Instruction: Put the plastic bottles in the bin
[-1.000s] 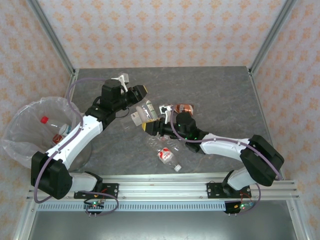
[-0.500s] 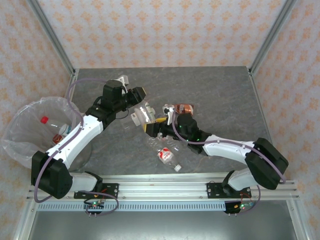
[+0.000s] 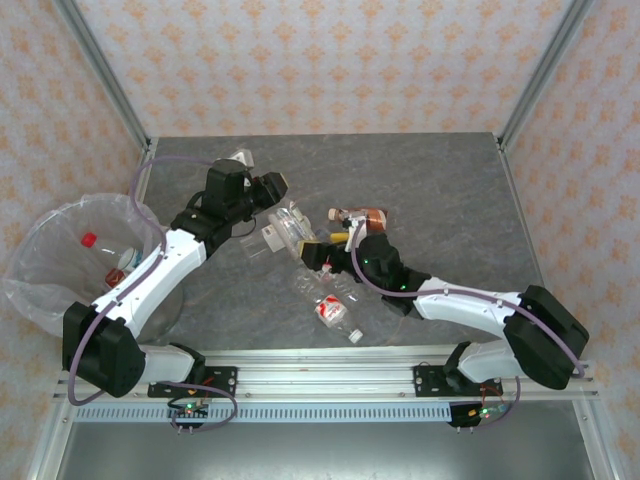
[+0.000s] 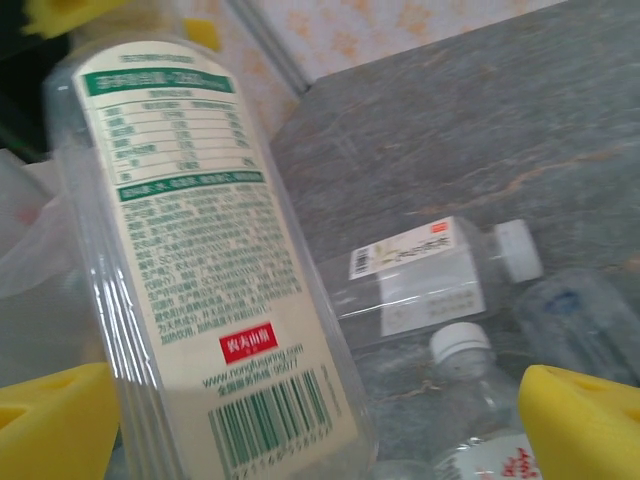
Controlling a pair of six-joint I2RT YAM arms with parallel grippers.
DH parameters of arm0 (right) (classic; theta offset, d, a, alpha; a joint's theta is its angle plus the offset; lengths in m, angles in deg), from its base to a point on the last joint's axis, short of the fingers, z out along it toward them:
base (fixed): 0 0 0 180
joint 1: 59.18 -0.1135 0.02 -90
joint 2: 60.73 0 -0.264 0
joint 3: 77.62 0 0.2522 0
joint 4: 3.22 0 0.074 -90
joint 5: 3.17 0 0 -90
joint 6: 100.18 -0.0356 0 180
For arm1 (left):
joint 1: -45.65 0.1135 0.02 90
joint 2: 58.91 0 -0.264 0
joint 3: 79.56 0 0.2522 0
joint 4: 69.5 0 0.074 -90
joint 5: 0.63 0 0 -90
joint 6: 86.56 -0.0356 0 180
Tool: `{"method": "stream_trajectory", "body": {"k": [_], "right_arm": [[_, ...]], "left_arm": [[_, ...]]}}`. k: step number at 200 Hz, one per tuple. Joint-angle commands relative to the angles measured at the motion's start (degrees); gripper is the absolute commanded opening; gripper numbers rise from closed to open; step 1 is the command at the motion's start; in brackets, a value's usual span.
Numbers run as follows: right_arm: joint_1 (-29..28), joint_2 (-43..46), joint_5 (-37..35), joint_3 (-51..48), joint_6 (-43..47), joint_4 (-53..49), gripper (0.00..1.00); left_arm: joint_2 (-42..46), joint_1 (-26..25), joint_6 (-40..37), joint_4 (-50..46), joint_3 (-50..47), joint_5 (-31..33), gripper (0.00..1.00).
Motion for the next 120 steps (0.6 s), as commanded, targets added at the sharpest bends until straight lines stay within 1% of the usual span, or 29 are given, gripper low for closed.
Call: {"method": "stream_trajectory", "body": {"k": [1,31,62,79,93,120], "right_arm": [[1.15,0.56,-15.93,-0.91,-3.86,-6.5,0.99],[1.42,0.26,-18.4,-1.68,-6.86,-6.96,0.99],[2.12,0.11,-19.0,-1.7,-8.0,-7.68,0.99],[2.37,-0.02,-19.05,-1.38,-7.81,-7.86,0.99],[2.54,-0.18,-19.04,-1.08,-7.82,-7.96,0.99],[2.82,-0.61,-19.34,-0.72,-8.26,-7.52,0.99]], "left_arm": [[0.34,0.04,-3.41,-4.11,2.34,-0.1,0.26],[0.44,0.04,-4.05,-5.54,2.93,-0.04,0.23],[1.18,0.04,-4.14,-6.44,3.22,-1.17,0.15],[2.25,0.04,-4.53,-7.73,3.43,-0.49,0.09],[3.59,0.04,-5.17,-9.34,3.61,0.89,0.0],[6.37,0.04,-7.11,-13.39,5.26,3.97,0.0]]}}
